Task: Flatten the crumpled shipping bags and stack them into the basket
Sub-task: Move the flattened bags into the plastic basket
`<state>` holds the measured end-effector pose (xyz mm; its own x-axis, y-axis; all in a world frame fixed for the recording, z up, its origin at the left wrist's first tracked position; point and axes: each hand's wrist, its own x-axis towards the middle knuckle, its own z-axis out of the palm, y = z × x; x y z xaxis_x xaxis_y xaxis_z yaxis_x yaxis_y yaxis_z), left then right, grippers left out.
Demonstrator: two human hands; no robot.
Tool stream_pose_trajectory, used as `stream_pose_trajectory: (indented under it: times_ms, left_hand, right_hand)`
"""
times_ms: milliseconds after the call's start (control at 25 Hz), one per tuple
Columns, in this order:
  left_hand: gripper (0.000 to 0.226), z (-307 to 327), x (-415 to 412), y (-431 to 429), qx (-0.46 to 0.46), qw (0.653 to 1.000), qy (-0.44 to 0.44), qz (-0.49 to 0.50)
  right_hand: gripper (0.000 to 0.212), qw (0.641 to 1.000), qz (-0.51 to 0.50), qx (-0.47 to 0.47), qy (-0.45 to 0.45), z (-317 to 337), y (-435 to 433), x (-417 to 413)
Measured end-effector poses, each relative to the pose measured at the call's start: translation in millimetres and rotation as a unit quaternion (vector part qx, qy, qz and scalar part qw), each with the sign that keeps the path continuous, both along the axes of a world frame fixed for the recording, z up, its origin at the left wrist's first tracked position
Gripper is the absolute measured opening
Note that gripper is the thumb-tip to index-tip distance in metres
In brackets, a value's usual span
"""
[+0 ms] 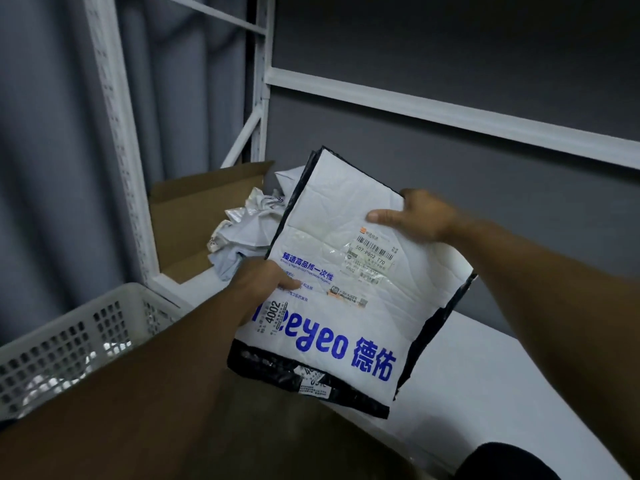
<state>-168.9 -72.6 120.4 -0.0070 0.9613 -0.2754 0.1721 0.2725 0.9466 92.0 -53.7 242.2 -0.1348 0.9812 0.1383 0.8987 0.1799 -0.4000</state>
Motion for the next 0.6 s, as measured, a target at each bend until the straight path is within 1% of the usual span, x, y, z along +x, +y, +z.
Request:
stream_pose_trajectory:
  times_ms: [80, 120, 200, 280, 320, 400, 480, 600]
  left_hand:
    - [0.028, 3, -29, -2, 0.002, 1.0, 0.001, 0.019]
    - [0.03, 5, -41, -5, -0.003, 1.0, 0.004, 0.021]
    - [0.023, 8, -72, -12, -0.016, 0.999, 0.008, 0.04]
    - [0.016, 13, -103, -19, -0.015, 0.996, 0.021, 0.082]
    - [0.016, 15, -118, -23, -0.013, 0.994, 0.027, 0.106]
    - [0.022, 18, -141, -28, -0.012, 0.988, 0.038, 0.146]
    - [0.026, 19, -161, -31, -0.018, 0.982, 0.058, 0.177]
    - [0.027, 21, -183, -33, -0.024, 0.974, 0.101, 0.201]
  right_hand:
    - [0.101, 1.0, 0.018, -0.012, -0.01, 3, 6, -26]
    - [0.096, 1.0, 0.021, -0.02, -0.01, 2, 11, -35]
    - [0.077, 0.999, 0.031, -0.036, -0.024, 0, 20, -61]
    - [0.07, 0.996, 0.048, -0.057, -0.042, -2, 29, -92]
    - [0.068, 0.995, 0.056, -0.07, -0.045, -4, 34, -108]
    - [0.055, 0.993, 0.067, -0.08, -0.049, -12, 43, -137]
    - [0.043, 0.993, 0.082, -0.063, -0.057, -21, 51, -163]
    - [0.033, 0.992, 0.108, -0.049, -0.051, -35, 57, -194]
